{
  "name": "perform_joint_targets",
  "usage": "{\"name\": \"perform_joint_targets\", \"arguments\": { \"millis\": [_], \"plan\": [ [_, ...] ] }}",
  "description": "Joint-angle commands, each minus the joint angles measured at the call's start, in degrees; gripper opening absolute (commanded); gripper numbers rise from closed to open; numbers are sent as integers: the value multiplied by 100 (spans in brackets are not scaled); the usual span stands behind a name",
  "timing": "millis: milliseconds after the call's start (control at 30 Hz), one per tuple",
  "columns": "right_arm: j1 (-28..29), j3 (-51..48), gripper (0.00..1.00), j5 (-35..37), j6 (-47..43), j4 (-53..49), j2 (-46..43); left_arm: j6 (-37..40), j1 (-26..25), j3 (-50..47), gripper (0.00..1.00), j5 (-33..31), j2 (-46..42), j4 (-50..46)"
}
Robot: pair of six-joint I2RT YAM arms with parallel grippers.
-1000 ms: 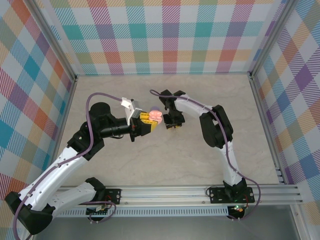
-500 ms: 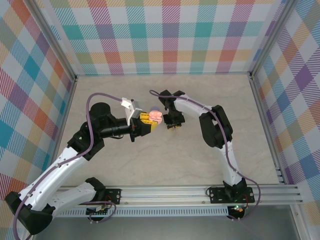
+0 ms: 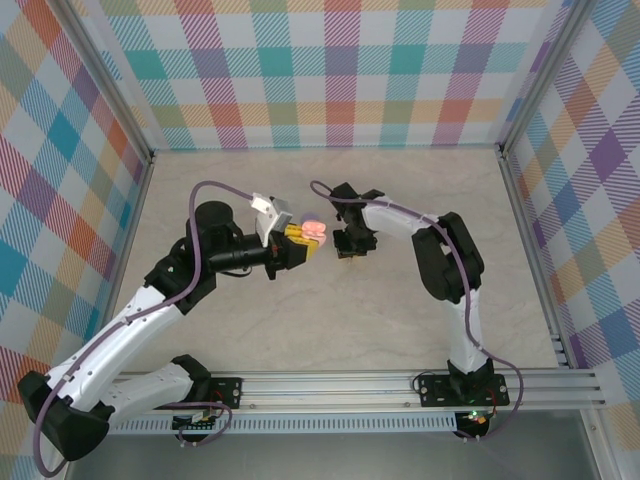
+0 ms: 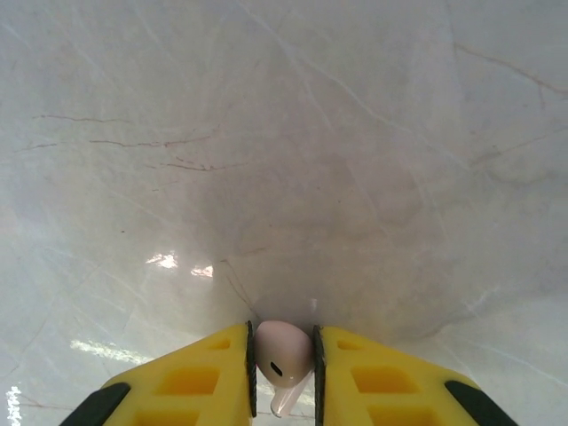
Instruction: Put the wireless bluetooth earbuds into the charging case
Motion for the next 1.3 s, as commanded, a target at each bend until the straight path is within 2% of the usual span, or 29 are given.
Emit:
{"name": "perform_joint_targets", "arguments": {
  "millis": [0,200,367,800,933,1067,1267],
  "plan": [
    [-155,-419,21,-320,163,399,-296,-219,16,255,11,-253,130,-138],
    [-364,-1101,21,-638,269,974,-831,-701,237,220,10,-539,484,-179],
    [-479,-1702,21,-866,334,1480,-1388,-1290,624,-11,10,-452,745,86],
    [-519,-2651,21,-1254,259,2075,-3151,-1702,909,-691,10,-559,1307,833],
    [-519,-2798,21,-1487,113,2161,-3691,-1756,908,-800,8,-373,1539,1123],
    [-515,-2908,21,-1717,45,2369,-4237,-1737,887,-806,8,95,1735,1479],
    [-493,-2929,21,-2002,3,2582,-4862,-1476,761,-897,12,399,1765,2025]
  ]
}}
